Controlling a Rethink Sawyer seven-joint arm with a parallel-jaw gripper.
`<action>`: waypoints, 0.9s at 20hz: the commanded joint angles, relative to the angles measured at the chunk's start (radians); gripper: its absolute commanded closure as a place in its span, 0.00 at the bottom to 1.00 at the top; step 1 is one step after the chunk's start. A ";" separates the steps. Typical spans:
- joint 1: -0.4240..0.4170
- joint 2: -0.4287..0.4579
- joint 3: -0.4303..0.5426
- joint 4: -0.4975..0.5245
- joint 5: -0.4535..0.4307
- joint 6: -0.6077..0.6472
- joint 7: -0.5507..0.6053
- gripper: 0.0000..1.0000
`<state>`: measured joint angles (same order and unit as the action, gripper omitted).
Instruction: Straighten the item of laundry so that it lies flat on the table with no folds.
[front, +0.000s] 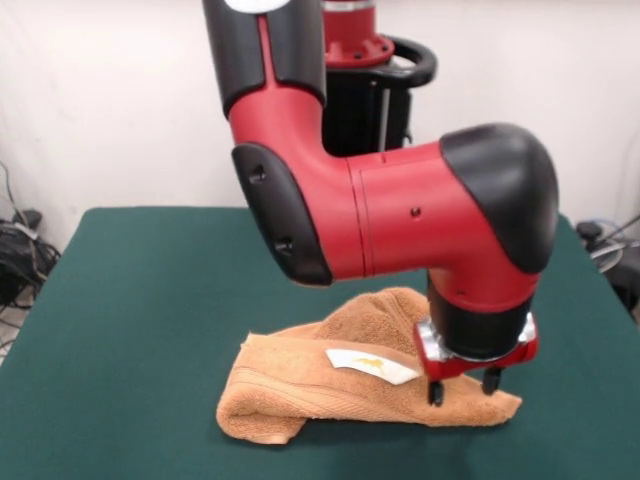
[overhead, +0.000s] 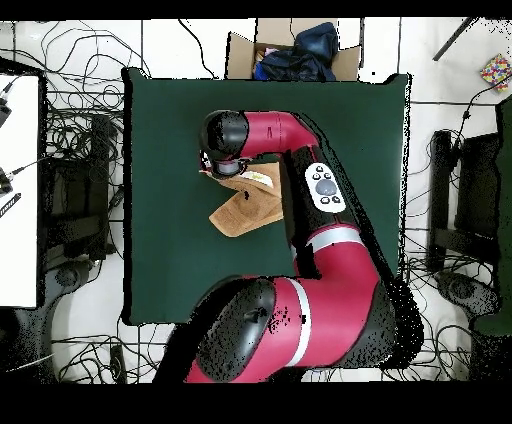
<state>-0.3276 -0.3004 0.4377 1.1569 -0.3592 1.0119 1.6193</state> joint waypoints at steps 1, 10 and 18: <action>0.005 -0.044 0.097 0.069 -0.002 0.129 -0.240 0.00; 0.020 -0.013 0.077 0.020 0.001 0.148 -0.245 0.00; 0.000 0.040 0.116 -0.004 -0.056 0.099 -0.407 0.00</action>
<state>-0.3217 -0.3308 0.4686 1.1491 -0.3592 1.0668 1.5142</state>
